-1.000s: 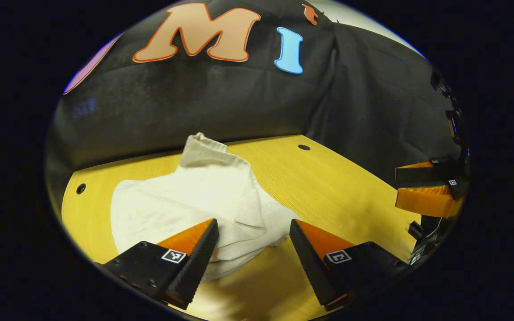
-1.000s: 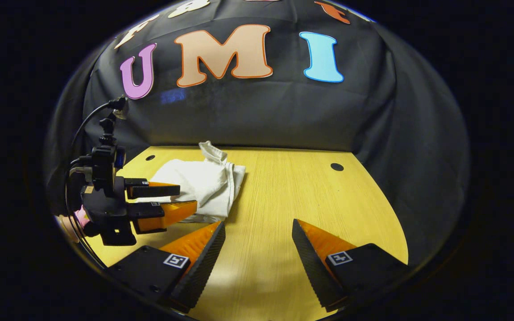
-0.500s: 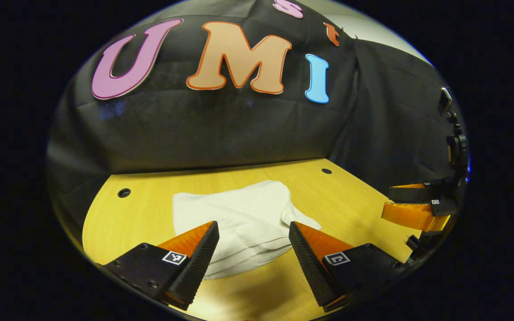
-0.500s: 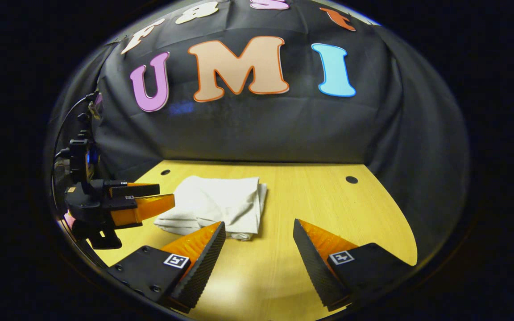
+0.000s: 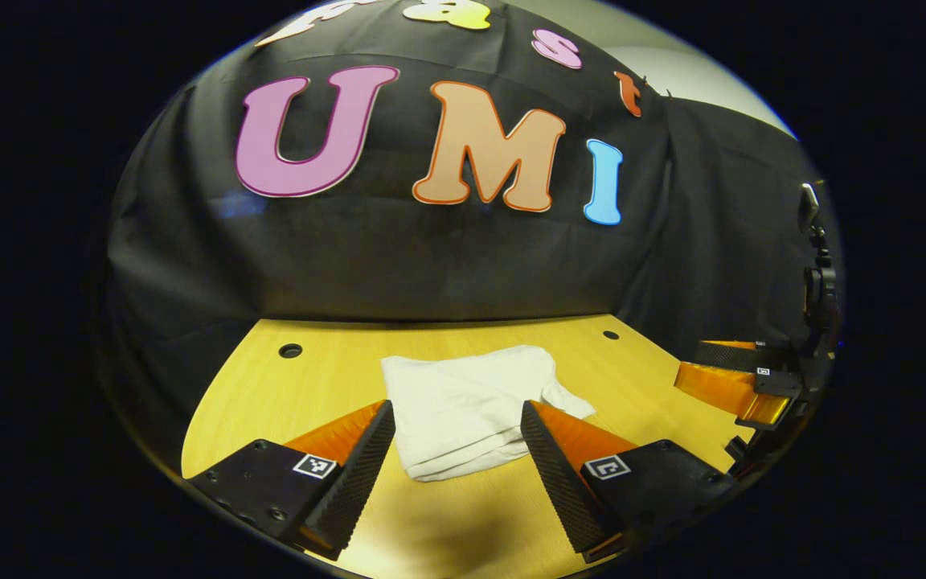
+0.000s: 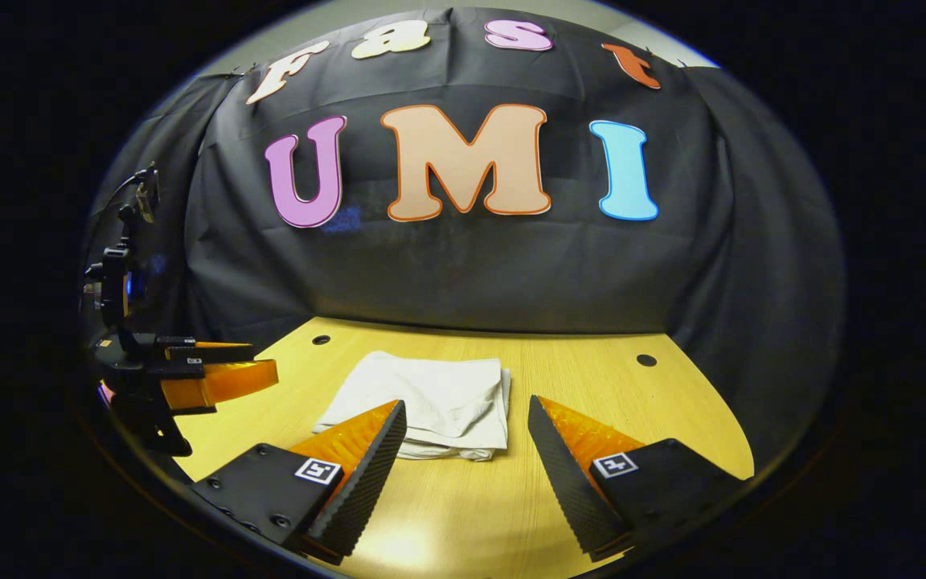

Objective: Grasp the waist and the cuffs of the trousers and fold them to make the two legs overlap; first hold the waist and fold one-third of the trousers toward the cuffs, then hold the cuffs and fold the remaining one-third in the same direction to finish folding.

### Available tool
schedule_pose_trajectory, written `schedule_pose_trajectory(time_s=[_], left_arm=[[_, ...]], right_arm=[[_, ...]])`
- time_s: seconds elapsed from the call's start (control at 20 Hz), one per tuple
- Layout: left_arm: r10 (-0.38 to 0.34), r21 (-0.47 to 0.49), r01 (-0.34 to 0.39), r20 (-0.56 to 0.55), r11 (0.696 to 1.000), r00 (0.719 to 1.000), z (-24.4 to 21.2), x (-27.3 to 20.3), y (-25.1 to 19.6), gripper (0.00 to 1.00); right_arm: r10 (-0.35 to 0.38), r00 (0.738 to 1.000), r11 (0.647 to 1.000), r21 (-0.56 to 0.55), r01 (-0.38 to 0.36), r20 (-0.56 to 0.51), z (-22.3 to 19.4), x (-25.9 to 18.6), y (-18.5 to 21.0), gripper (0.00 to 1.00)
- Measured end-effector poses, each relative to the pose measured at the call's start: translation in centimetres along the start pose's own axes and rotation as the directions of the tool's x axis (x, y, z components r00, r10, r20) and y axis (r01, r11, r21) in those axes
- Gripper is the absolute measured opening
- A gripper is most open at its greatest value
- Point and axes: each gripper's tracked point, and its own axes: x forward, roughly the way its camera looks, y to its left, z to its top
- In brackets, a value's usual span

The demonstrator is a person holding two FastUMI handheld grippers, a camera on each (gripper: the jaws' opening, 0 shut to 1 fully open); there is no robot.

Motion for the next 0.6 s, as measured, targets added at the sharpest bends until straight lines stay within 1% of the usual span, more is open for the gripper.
schedule_pose_trajectory(time_s=[0.1, 0.2, 0.35, 0.6], left_arm=[[0.005, -0.035, -0.005, 0.001, 0.999, 1.0, -0.2, -1.3, 0.9, 0.95], [0.013, -0.051, -0.013, 0.008, 0.999, 1.0, -0.2, -2.0, 1.5, 0.95], [0.025, -0.053, -0.025, 0.005, 0.998, 1.0, -0.3, -2.5, 2.3, 0.96], [0.006, -0.053, -0.006, -0.003, 0.999, 1.0, -0.6, -2.5, 2.5, 0.96]], right_arm=[[0.002, 1.0, 1.0, 0.013, -0.002, 0.004, -0.2, -0.7, 0.3, 0.98], [0.002, 1.0, 0.999, 0.033, -0.003, 0.013, -0.2, -1.4, 0.7, 0.98], [-0.006, 1.0, 0.998, 0.057, 0.005, 0.015, -0.3, -1.9, 0.8, 0.98], [-0.035, 0.999, 0.998, 0.052, 0.033, 0.031, 0.4, -2.3, 0.6, 0.98]])
